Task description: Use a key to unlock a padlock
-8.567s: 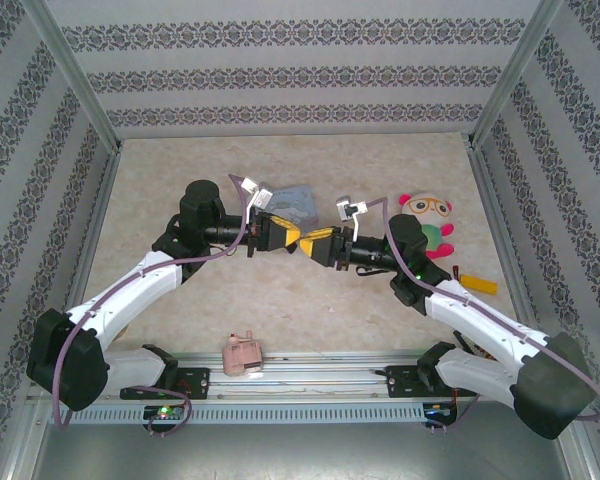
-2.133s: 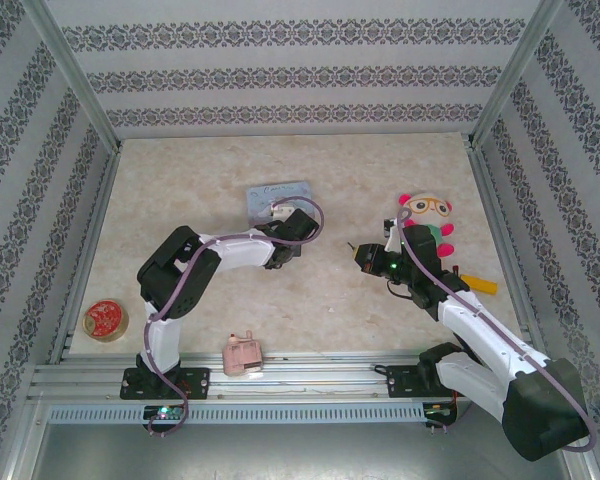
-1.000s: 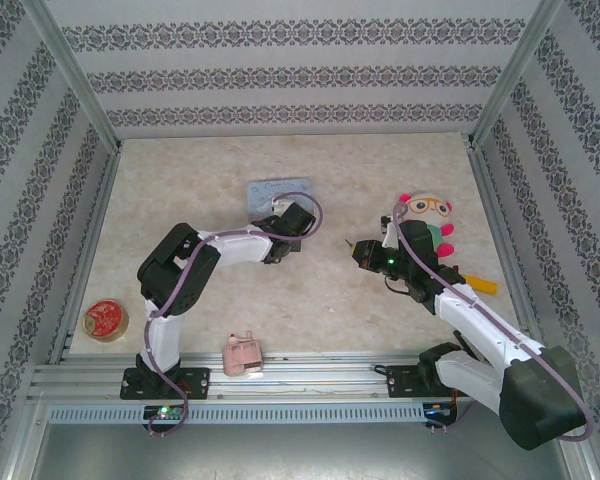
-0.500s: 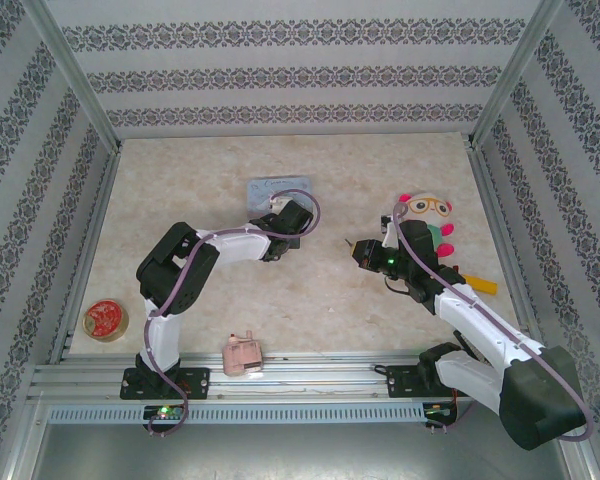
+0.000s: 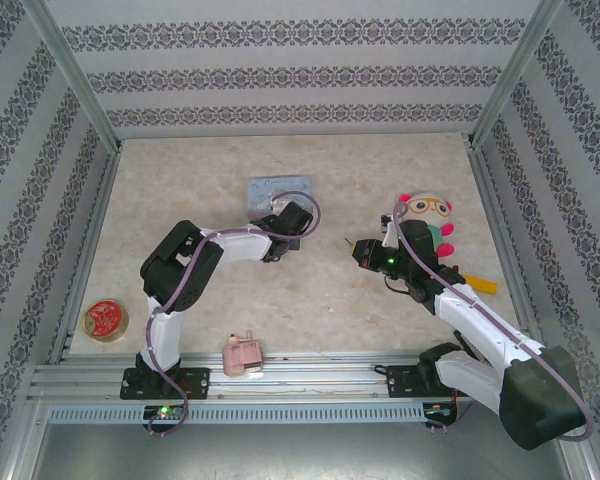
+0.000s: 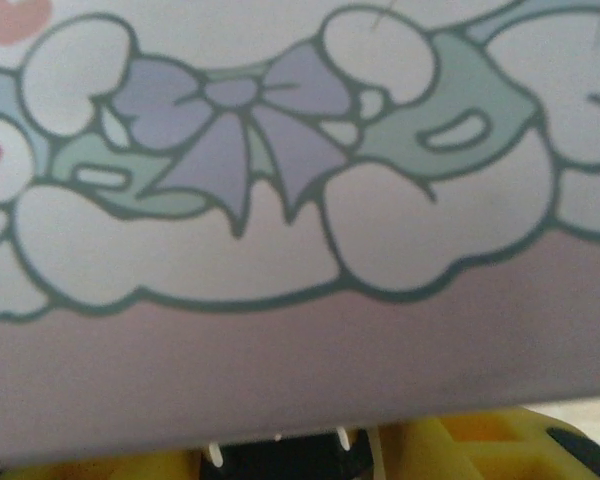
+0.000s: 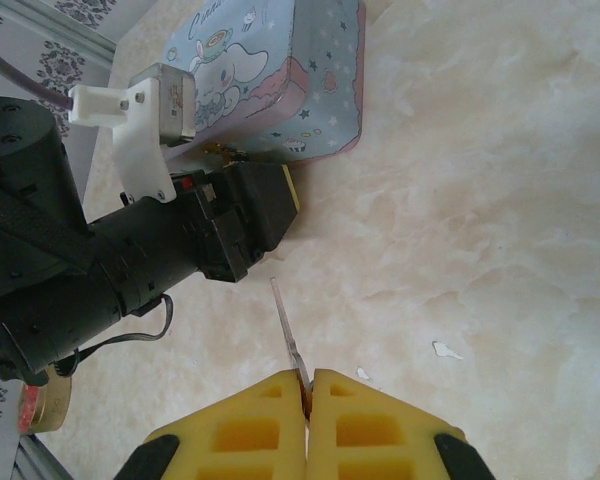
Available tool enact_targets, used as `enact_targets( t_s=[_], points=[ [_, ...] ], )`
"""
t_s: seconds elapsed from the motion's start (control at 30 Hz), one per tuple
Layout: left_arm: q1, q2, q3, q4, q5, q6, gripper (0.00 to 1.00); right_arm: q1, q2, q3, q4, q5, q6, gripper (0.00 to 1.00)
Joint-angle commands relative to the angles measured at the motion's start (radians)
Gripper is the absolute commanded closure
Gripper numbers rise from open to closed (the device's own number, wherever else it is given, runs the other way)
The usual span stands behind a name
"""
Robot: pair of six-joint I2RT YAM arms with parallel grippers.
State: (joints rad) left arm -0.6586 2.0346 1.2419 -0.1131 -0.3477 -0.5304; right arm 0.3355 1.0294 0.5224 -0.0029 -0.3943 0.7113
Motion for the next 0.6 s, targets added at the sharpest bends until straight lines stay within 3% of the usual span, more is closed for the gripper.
enact_targets(
  t_s=[0.0, 0.33, 0.47, 0.57],
  points=[
    [0.016, 0.019, 0.004, 0.034, -0.011, 0.015, 0.61, -0.010, -0.009, -0.004, 0.032, -0.009, 0.012, 1.00],
    [0.016, -0.007, 0.001, 0.028, 0.008, 0.026, 0.69, -0.008, -0.011, -0.017, 0.032, -0.009, 0.014, 1.00],
    [0.016, -0.036, -0.011, 0.023, 0.066, -0.001, 0.79, 0.001, -0.008, -0.034, 0.029, 0.011, 0.014, 1.00],
    [0.013, -0.062, -0.028, 0.023, 0.134, -0.047, 0.80, 0.021, -0.004, -0.050, 0.029, 0.037, 0.014, 1.00]
  ],
)
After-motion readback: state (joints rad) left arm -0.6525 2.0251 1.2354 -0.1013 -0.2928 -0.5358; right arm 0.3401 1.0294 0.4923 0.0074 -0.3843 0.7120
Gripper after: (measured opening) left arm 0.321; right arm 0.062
